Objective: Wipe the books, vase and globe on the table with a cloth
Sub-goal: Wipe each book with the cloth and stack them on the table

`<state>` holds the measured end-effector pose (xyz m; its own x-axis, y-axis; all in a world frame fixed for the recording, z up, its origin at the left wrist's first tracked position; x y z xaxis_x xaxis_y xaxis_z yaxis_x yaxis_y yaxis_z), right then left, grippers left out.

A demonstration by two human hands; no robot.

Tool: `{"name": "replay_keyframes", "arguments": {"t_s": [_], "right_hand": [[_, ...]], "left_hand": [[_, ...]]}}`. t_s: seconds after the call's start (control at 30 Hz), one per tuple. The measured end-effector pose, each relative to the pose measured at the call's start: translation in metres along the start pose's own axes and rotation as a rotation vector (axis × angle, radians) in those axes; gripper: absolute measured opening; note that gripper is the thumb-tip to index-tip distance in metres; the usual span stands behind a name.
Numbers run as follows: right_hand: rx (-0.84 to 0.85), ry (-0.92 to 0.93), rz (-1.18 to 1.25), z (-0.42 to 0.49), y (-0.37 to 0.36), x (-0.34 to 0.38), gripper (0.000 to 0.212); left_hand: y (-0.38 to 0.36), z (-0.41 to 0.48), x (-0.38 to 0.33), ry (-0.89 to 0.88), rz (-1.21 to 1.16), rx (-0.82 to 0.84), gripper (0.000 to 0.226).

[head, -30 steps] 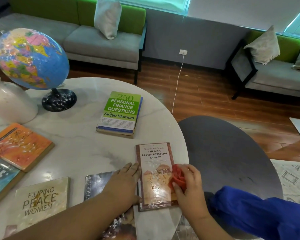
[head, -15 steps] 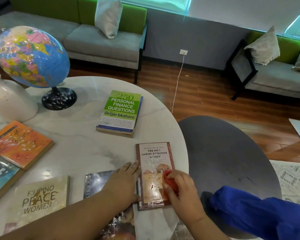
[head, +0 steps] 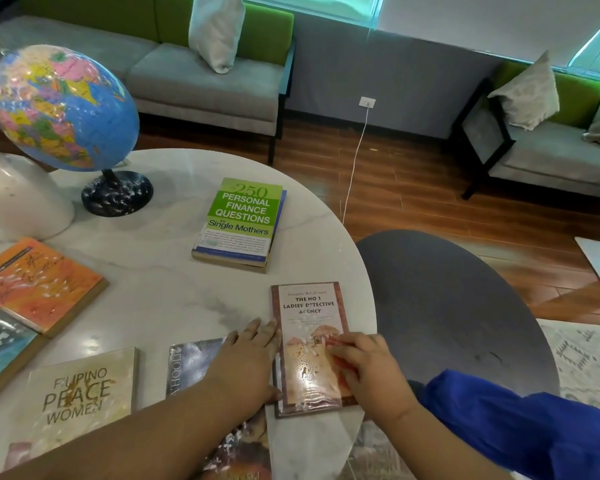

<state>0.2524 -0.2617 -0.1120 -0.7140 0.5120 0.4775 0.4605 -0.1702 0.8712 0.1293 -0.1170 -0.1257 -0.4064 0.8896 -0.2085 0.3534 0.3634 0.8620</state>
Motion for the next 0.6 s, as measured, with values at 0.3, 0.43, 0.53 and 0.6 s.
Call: {"name": "replay_keyframes", "arguments": {"t_s": [0.3, 0.43, 0.53, 0.6], "right_hand": [[-0.018, -0.003, 0.012, 0.002, 0.007, -0.009, 0.026], [0.088, 0.089, 0.032, -0.009, -0.008, -0.002, 0.029], [0.048, 0.052, 0.068, -0.007, -0.002, -0.012, 0.028], [-0.030, -0.035, 0.049, -0.002, 0.003, -0.015, 0.025]], "left_hand": [[0.001, -0.002, 0.000, -0.001, -0.004, 0.014, 0.099], [0.000, -0.002, 0.000, -0.006, -0.009, 0.008, 0.098], [0.000, -0.002, 0.001, -0.009, -0.015, 0.006, 0.098], [0.000, -0.002, 0.000, -0.007, -0.016, 0.005, 0.098]]}}
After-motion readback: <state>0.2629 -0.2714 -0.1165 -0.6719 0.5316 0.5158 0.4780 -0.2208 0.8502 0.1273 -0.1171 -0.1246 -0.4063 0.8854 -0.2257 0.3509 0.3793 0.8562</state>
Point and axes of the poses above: each hand's wrist, its own z-axis towards the middle knuckle, its own y-axis out of the back of the hand, x = y × z, the point moved 6 cm from there along z, towards the middle knuckle, and after that the axes turned 3 degrees about x, right-handed, at the moved point
